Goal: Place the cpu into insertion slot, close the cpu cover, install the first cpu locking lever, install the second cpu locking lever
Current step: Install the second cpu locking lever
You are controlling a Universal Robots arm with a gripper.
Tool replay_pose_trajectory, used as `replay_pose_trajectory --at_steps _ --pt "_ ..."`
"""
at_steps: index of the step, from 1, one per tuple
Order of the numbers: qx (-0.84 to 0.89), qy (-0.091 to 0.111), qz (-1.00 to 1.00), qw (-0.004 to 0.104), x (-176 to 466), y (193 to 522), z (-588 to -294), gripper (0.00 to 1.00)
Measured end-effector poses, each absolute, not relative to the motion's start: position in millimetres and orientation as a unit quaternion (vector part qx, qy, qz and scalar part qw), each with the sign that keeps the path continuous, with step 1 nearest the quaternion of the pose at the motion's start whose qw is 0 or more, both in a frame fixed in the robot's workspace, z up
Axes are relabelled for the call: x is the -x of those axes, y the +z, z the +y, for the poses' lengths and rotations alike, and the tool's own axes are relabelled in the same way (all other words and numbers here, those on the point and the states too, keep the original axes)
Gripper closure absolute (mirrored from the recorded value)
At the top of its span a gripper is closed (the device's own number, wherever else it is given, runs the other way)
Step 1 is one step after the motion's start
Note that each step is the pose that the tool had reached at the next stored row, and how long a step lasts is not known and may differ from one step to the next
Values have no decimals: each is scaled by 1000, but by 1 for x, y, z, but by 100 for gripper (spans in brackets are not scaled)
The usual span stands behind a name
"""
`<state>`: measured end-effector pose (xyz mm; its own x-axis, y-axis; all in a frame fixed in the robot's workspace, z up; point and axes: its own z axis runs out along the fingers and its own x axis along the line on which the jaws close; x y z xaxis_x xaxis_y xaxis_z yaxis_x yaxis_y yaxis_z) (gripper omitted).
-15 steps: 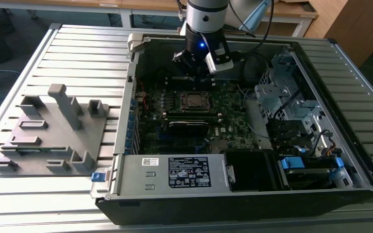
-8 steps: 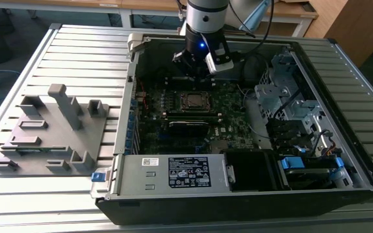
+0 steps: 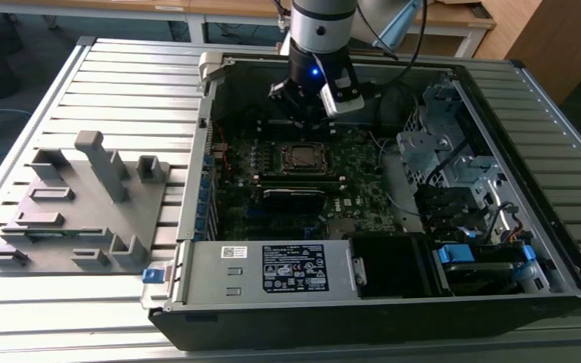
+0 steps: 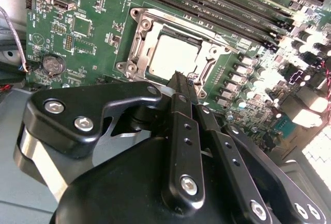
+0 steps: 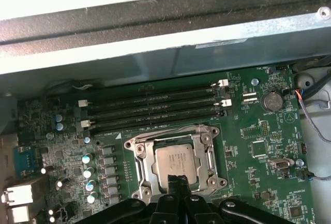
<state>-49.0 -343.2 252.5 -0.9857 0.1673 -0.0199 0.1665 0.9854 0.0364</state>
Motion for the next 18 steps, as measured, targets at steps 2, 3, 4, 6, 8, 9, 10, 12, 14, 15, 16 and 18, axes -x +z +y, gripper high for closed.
replay_pose_trajectory --at_steps 2,3,4,6,8,9,10,12,14,15,16,18 --pt "-84 17 996 11 49 252 -344 89" --pt "-84 16 996 11 49 252 -344 89" --pt "-84 16 996 11 49 252 -344 89" --pt "-84 16 996 12 49 252 -344 89" --pt "-84 15 996 12 49 252 -345 89" --pt "-84 15 996 12 49 252 -345 89" --pt "-84 15 996 12 49 252 -345 89" --pt "-84 15 996 12 49 252 -345 89" --pt "-84 15 996 12 49 252 -345 89" --pt "-84 15 996 12 49 252 -345 89" --pt "-84 15 996 12 49 252 -345 89" --pt "-84 15 996 12 49 252 -345 89"
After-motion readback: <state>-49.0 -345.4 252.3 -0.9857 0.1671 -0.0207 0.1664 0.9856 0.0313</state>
